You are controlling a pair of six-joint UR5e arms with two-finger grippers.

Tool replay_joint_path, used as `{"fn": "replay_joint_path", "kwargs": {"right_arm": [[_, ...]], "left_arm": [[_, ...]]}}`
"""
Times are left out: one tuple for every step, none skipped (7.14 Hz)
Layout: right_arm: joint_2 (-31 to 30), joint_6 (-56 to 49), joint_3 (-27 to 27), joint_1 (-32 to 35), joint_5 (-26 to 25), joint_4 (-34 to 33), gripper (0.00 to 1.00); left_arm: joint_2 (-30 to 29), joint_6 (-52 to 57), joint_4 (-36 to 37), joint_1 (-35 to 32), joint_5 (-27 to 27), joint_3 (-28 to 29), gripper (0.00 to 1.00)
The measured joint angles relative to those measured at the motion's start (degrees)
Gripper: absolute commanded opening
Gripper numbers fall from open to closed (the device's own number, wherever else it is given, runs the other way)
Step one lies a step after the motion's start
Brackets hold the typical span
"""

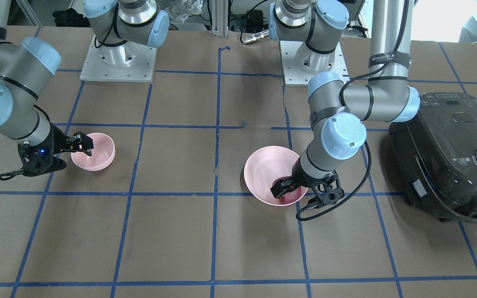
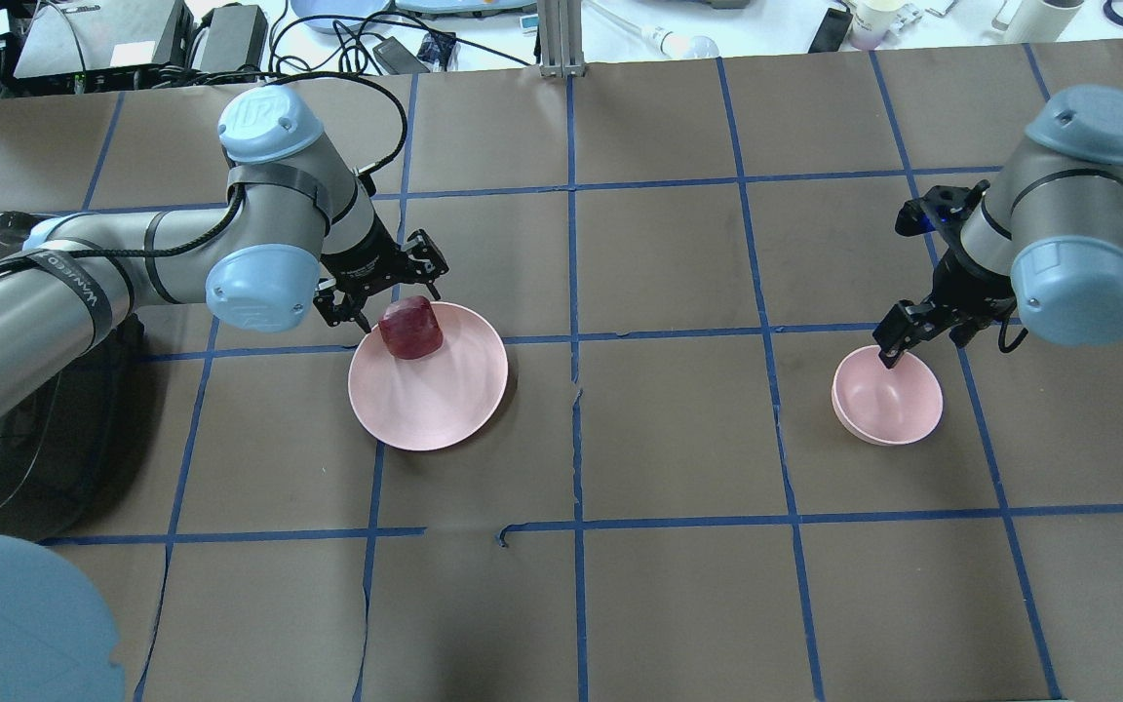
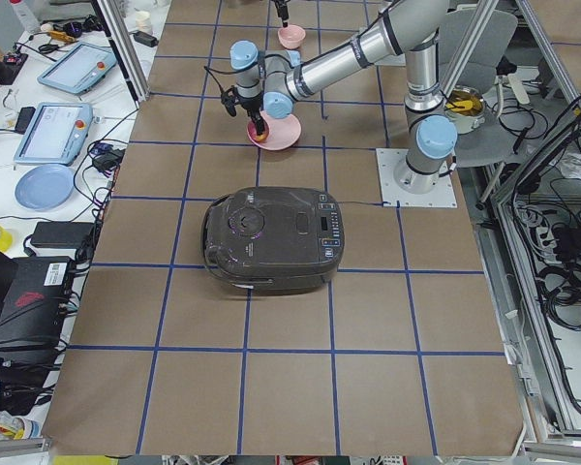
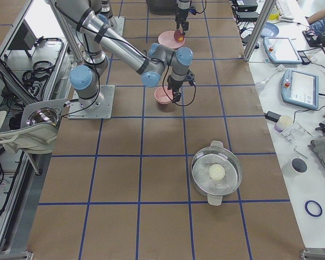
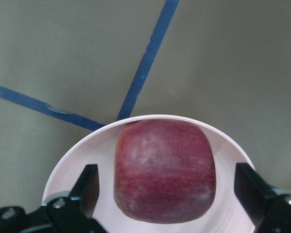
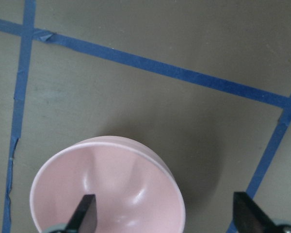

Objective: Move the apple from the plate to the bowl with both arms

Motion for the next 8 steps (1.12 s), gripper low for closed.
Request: {"fn": "replay_joint_path", "kwargs": {"right_arm": [[1.07, -0.01, 0.80, -0.21, -0.17, -0.70, 0.70], [1.62, -0.09, 1.65, -0.29, -0.23, -1.22, 0.40], [1.82, -0.29, 2.43, -0.31, -0.25, -1.58, 0.04], [1.86, -0.52, 2.92, -0.31, -0.25, -1.67, 0.00], [1.85, -0.55, 3.06, -0.30, -0.21, -1.68, 0.00], [1.69, -0.40, 2.93, -0.26, -0.10, -1.63, 0.00], [1.31, -0.03, 2.22, -0.04, 0.22, -1.49, 0.00], [1.00, 0.66, 0.47, 0.73, 0.56, -1.06, 0.00]], "left_arm": [[-0.59, -0.08, 0.07, 0.00, -0.03, -0.03, 0.89], [-1.02, -0.16, 0.09, -0.03, -0.25, -0.20, 0.64], [-1.32, -0.02, -0.06, -0.04, -0.59, -0.41, 0.41], [-1.54, 0.32, -0.38, -0.04, -0.78, -0.42, 0.27], [-1.52, 0.60, -0.61, -0.06, -0.81, -0.29, 0.22], [-1.00, 0.97, -0.70, -0.11, -0.68, 0.00, 0.19], [0.02, 1.44, -1.34, -0.17, -0.47, 0.72, 0.18], [1.09, 1.86, -2.96, -0.38, -0.30, 1.91, 0.18]]}}
